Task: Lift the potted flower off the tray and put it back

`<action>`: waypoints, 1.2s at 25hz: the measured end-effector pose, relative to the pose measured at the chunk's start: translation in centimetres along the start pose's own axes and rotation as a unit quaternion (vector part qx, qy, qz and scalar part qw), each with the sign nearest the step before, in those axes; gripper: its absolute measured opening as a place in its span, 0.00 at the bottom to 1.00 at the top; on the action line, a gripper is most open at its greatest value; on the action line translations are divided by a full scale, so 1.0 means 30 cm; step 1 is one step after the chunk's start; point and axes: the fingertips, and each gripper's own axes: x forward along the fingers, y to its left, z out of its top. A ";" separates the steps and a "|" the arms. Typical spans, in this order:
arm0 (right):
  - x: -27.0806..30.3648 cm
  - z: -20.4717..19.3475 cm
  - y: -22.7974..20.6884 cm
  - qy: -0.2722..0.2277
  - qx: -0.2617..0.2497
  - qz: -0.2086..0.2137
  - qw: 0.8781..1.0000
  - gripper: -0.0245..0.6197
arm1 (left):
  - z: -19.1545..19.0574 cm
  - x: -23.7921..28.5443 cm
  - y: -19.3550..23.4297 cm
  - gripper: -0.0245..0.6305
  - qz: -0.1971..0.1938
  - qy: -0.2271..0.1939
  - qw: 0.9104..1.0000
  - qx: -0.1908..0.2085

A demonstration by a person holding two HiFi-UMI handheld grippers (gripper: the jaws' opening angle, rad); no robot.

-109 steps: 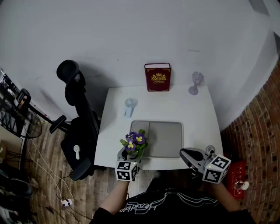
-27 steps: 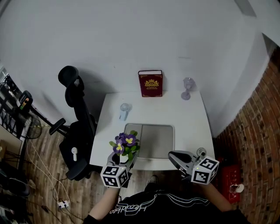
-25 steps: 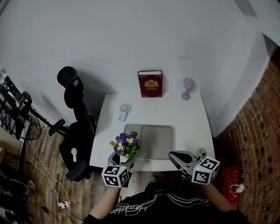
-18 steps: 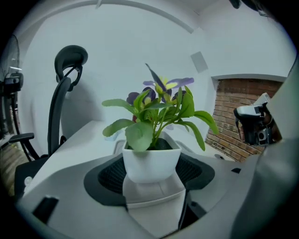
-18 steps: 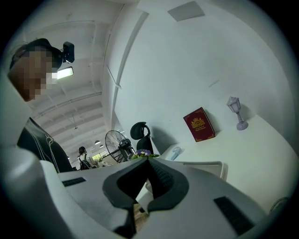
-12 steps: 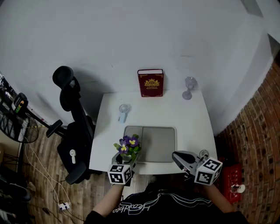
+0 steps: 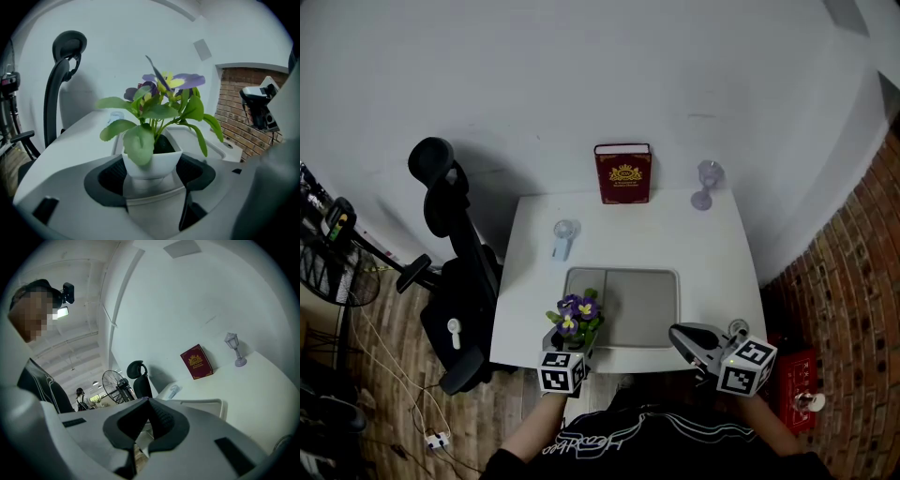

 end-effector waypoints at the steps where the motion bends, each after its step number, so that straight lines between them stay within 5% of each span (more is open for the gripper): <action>1: 0.000 -0.001 0.002 0.000 0.000 0.000 1.000 0.04 | -0.003 0.002 0.000 0.57 0.000 0.001 1.000 0.000; 19: -0.070 -0.012 0.103 0.010 -0.026 0.016 0.999 0.04 | -0.036 -0.011 -0.004 0.59 -0.003 0.019 1.000 0.002; 30: -0.195 -0.062 0.248 0.005 -0.043 0.059 0.997 0.04 | -0.048 -0.224 -0.089 0.59 -0.001 0.008 1.000 -0.028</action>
